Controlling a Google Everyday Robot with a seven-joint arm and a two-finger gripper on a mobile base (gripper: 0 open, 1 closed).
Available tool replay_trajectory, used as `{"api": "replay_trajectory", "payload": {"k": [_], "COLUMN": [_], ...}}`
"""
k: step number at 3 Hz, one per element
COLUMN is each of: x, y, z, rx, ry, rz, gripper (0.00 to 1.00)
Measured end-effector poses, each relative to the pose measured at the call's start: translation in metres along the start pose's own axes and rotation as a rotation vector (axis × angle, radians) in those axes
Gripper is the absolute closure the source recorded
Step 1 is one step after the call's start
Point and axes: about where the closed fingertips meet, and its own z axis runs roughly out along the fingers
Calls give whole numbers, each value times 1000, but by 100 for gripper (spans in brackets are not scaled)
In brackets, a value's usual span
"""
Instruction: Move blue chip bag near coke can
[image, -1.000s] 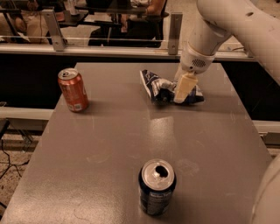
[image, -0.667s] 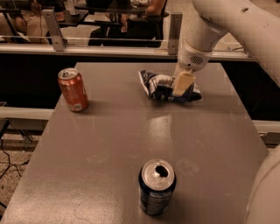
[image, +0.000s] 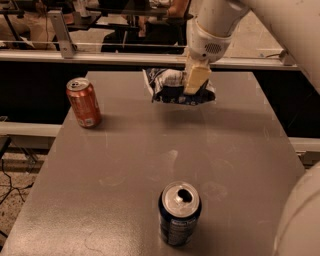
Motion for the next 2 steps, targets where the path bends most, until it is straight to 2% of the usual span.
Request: {"api": "replay_trajectory", "payload": {"k": [1,2], "x": [-37,-68], "y": [6,11], "z": [-10,-5], "rx": [3,-14], "ry": [-34,-50], "rz": [-60,-96], "gripper": [100,100]}}
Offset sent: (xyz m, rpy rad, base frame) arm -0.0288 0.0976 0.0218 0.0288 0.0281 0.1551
